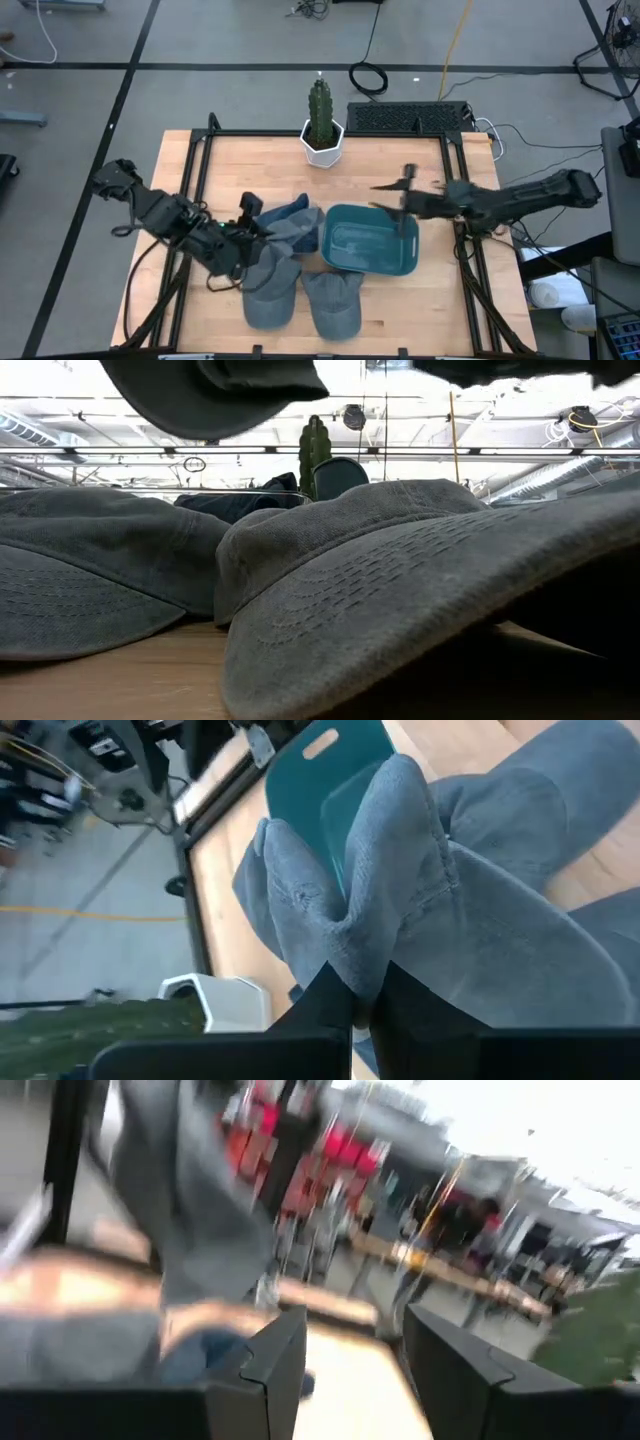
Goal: Pick & Place hat
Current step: Put the left gray cap into the blue bin
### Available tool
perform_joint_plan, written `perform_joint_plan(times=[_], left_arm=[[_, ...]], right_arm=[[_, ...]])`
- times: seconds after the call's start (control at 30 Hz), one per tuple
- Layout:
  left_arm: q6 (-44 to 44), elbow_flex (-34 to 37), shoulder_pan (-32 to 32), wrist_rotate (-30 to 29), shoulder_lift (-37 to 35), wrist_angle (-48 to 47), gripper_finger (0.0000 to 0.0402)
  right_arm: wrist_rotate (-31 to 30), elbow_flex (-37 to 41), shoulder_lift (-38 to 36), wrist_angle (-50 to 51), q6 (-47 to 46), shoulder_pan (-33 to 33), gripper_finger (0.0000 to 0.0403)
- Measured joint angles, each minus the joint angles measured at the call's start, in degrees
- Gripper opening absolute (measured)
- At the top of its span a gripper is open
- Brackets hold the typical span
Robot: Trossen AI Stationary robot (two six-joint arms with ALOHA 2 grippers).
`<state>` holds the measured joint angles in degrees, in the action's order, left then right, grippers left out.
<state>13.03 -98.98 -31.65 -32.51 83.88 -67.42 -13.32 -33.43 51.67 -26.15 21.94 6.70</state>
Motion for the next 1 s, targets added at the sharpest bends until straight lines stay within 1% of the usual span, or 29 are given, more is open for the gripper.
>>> perform_joint_plan(times=[0.1, 0.2, 0.33, 0.43, 0.6, 0.7, 0.8, 1.0], left_arm=[[-0.2, 0.0, 2.9, 2.6, 0.0, 0.0, 0.0012], [-0.8, 0.0, 4.8, 3.0, 0.0, -0.1, 0.0012], [-0.9, 0.0, 6.7, 5.9, 0.0, -0.1, 0.0012], [-1.6, 0.0, 7.7, 7.1, 0.0, -0.1, 0.0012], [-1.8, 0.0, 8.6, 7.6, 0.0, -0.1, 0.0012], [-1.8, 0.0, 8.9, 9.2, 0.0, 0.0, 0.0012], [-1.7, 0.1, 8.9, 9.4, 0.0, 0.1, 0.0012], [-1.4, 0.1, 8.9, 10.3, 0.0, 1.1, 0.0012]], right_arm=[[0.1, -10.1, 9.6, 8.2, 2.7, 0.0, 0.0159], [0.1, -19.7, 17.3, 13.7, 6.0, 0.6, 0.0176], [0.2, -30.1, 25.2, 20.4, 10.7, 1.0, 0.0206], [0.1, -34.8, 29.2, 23.0, 12.2, 1.3, 0.0229], [0.2, -38.1, 32.3, 22.9, 11.3, 2.7, 0.0258], [0.3, -38.4, 34.3, 18.5, 12.8, 3.7, 0.0265], [0.6, -38.4, 35.6, 16.2, 13.4, 3.8, 0.0267], [4.8, -38.4, 36.4, 15.7, 11.2, 2.1, 0.0253]])
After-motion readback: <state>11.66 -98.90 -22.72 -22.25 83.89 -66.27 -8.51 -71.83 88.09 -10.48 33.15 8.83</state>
